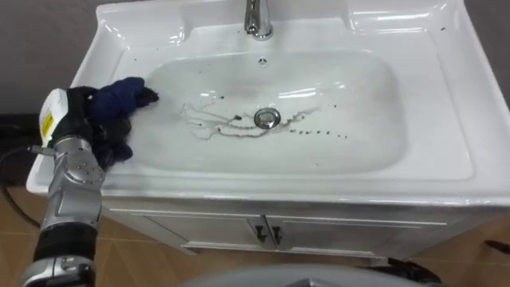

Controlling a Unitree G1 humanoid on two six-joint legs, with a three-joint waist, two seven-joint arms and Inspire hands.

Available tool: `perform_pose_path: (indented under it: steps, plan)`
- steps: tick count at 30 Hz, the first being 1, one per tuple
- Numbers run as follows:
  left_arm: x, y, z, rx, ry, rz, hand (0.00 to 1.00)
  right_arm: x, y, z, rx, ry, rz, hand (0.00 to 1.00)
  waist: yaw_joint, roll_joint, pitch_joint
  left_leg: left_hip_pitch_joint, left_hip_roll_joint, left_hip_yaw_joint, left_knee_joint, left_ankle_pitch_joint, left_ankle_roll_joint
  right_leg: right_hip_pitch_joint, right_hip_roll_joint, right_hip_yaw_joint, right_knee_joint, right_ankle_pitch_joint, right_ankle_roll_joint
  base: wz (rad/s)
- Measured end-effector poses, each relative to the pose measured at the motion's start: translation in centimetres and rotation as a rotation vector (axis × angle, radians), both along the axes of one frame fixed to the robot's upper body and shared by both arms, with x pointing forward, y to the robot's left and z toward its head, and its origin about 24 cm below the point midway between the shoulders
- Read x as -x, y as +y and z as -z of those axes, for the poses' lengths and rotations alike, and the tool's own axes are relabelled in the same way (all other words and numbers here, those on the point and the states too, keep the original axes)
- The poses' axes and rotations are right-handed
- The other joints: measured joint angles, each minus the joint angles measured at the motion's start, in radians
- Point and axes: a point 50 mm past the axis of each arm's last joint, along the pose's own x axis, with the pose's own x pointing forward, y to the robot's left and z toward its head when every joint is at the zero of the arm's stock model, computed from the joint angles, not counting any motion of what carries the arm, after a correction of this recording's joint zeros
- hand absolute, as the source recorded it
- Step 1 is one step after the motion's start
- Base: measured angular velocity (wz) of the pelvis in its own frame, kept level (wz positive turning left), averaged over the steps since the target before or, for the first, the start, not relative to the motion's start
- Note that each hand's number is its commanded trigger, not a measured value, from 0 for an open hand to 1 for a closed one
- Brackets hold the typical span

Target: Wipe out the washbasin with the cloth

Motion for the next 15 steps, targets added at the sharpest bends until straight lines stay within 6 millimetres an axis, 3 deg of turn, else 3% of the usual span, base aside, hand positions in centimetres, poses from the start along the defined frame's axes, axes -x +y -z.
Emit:
perform_pose_path:
  steps: [8,15]
  plan:
    - [-0.7,-1.1,-3.2,-0.043,-0.168,0.063,1.00,0.4,0.1,0.0,-0.017,-0.040,0.026,0.00,-0.027,-0.001,0.0029,-0.013,-0.003,-0.004,0.002,-0.002,0.003,-0.004,-0.003,-0.021,0.001,0.000,0.001,0.05]
    - [-1.5,-3.7,-5.5,-0.162,-0.261,0.199,1.00,1.5,0.1,0.1,-0.036,-0.051,0.142,0.00,-0.037,0.014,0.0054,-0.001,-0.001,-0.011,-0.002,-0.002,0.003,-0.002,-0.002,-0.019,0.016,0.000,0.001,0.01]
